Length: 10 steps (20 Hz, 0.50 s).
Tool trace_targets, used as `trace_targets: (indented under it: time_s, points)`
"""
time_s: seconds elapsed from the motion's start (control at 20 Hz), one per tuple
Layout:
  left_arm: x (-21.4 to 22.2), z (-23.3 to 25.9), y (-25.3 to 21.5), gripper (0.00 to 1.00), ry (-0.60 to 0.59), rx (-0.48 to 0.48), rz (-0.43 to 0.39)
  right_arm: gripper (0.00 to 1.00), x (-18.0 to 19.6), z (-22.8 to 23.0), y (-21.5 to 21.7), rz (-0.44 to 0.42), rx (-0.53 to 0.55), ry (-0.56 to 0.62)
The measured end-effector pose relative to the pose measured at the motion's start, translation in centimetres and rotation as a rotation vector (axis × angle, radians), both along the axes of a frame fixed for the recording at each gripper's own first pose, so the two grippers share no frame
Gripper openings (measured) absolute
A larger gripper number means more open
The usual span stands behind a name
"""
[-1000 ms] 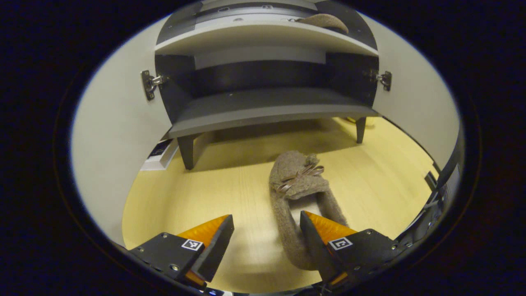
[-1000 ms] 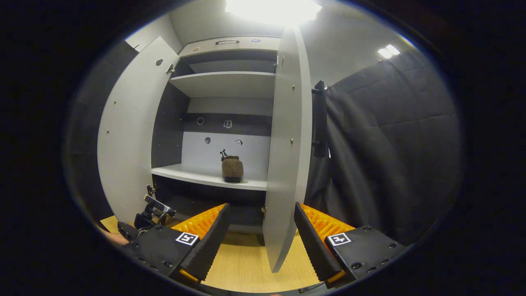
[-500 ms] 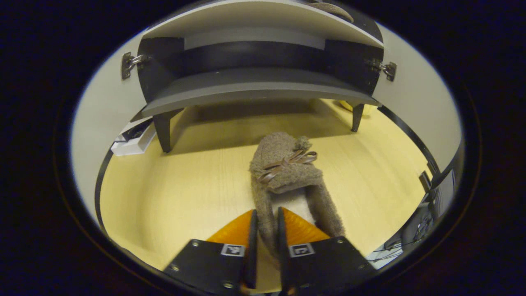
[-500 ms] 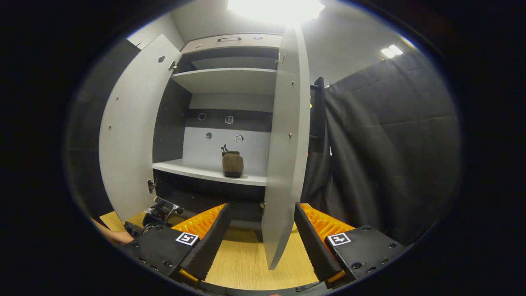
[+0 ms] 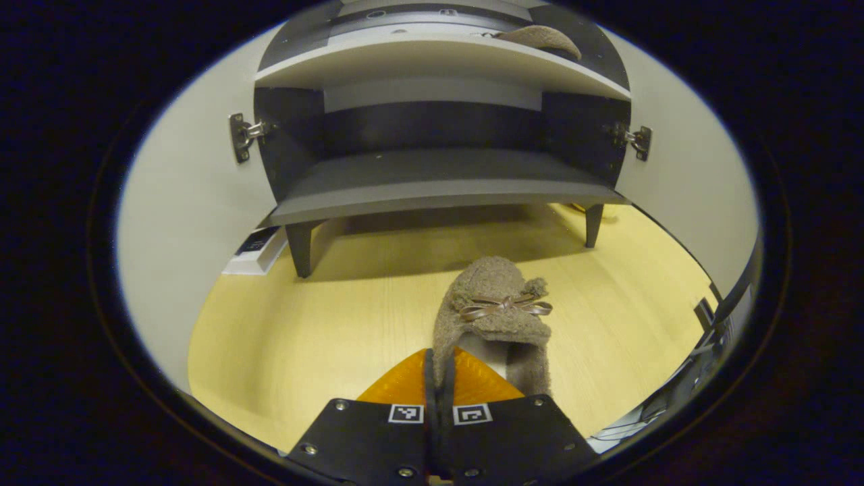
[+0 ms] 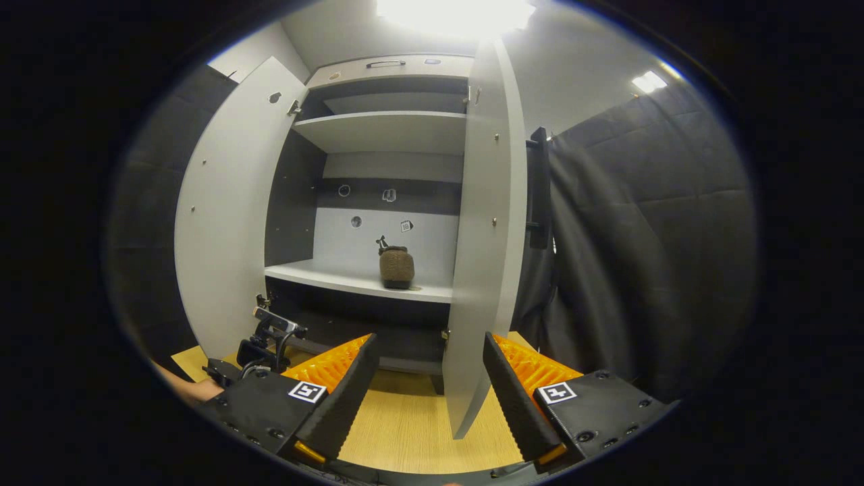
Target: Grab one shoe with the right hand and put it into the shoe cabinet, grab the other shoe with the left hand and put it into the shoe cabinet; then close the right door with the right hand and the left door with the left hand.
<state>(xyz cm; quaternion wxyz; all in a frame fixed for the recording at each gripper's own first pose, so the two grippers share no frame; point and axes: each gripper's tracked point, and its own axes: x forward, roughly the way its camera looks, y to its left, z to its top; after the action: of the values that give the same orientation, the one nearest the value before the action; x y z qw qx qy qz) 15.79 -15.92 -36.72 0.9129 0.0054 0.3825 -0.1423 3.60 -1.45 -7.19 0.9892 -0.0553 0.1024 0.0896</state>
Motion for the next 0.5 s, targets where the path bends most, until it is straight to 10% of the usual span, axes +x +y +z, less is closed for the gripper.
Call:
trace_targets:
  time_s: [0.5]
  points:
    - [-0.3,13.3,3.6,0.08,-0.247,-0.073,0.043,0.98,-1.4,1.9,2.2,0.065,-0.008,-0.055]
